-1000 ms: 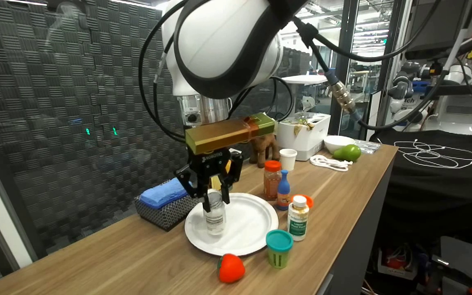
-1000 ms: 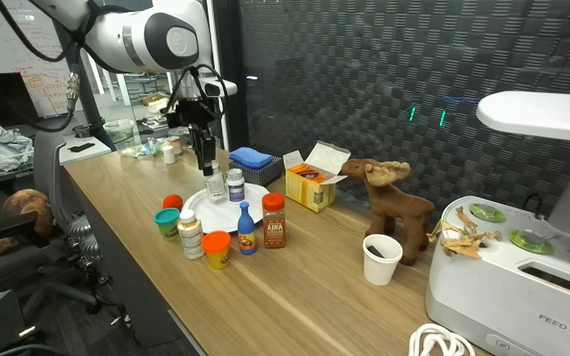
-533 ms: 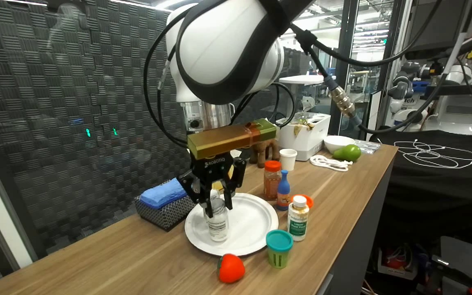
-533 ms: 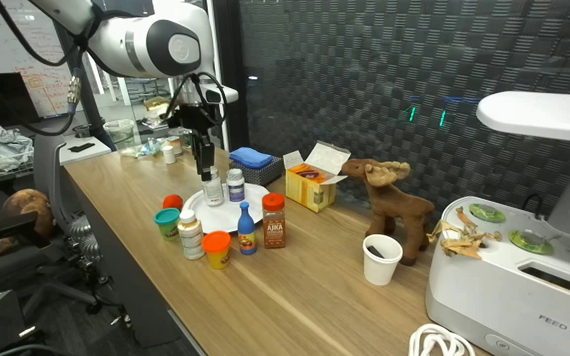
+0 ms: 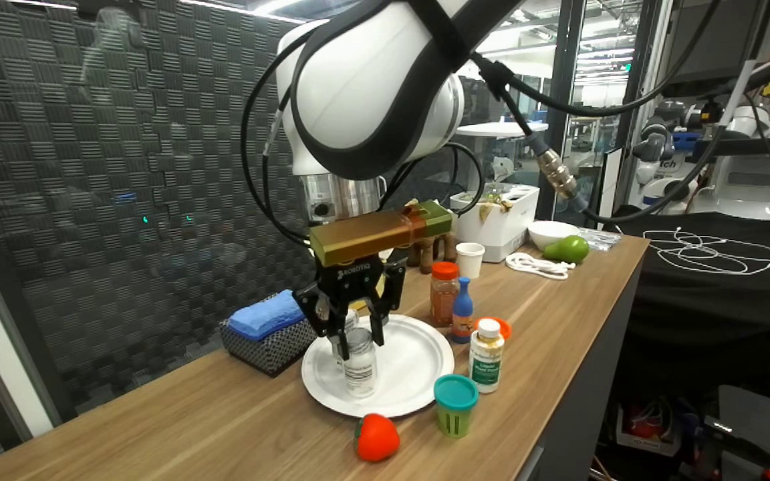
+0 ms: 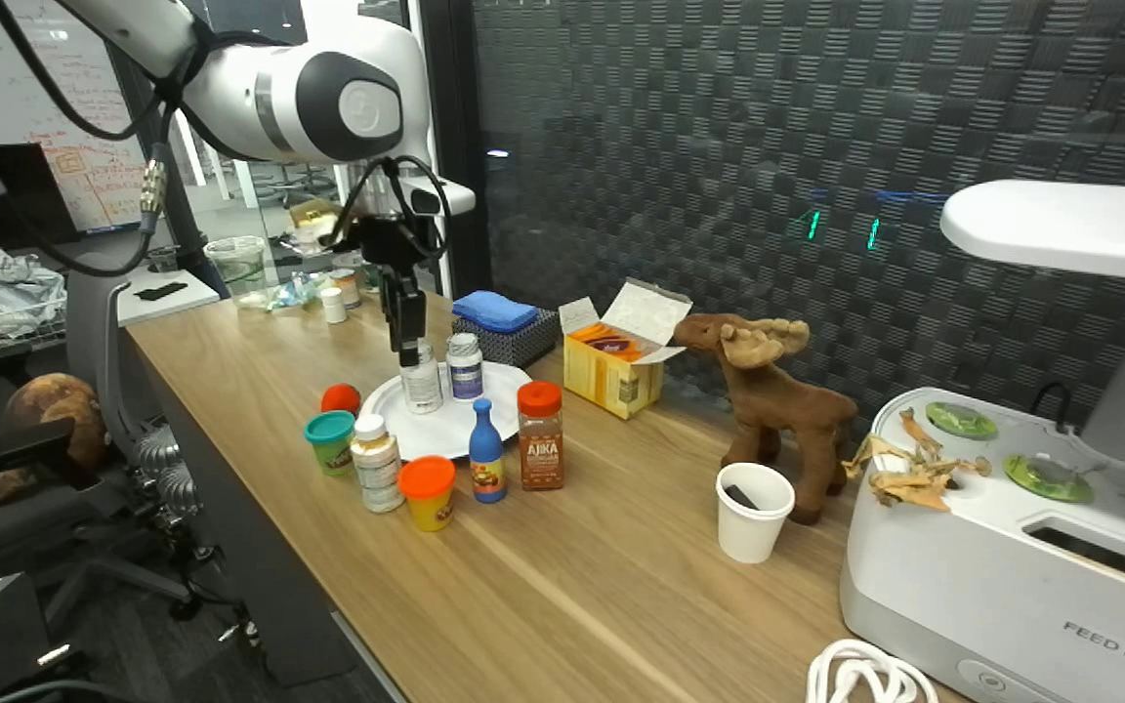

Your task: Pick up the bottles from the table and put them on the white plate.

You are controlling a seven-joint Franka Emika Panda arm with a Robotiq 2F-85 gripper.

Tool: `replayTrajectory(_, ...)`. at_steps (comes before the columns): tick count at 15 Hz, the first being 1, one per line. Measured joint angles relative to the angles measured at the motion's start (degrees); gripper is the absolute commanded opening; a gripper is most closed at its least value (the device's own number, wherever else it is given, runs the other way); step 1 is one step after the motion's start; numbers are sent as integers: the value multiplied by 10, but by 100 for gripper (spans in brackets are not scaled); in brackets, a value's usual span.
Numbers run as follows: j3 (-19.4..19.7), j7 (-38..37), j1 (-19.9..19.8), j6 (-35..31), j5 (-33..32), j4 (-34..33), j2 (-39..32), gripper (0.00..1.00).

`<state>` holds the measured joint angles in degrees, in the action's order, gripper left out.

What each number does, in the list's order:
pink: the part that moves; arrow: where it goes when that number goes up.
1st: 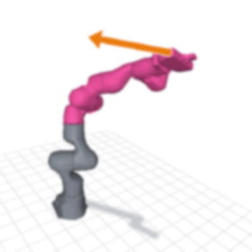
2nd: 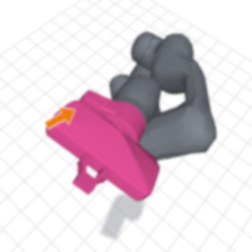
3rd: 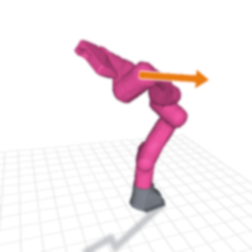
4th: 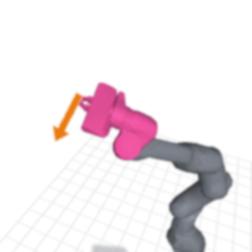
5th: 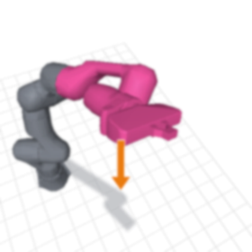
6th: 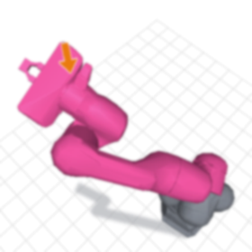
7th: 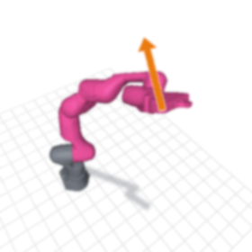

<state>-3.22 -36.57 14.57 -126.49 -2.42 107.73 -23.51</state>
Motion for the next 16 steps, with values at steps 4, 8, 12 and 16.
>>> replayTrajectory(4, 0, 0, -2, -9, 7, 2, 5, 100)
replayTrajectory(8, 6, -10, -2, -5, -8, 27, 56, 100)
replayTrajectory(12, 26, -19, -18, 44, -41, 52, 120, 100)
replayTrajectory(16, 33, -5, -58, 47, -48, 64, 147, 100)
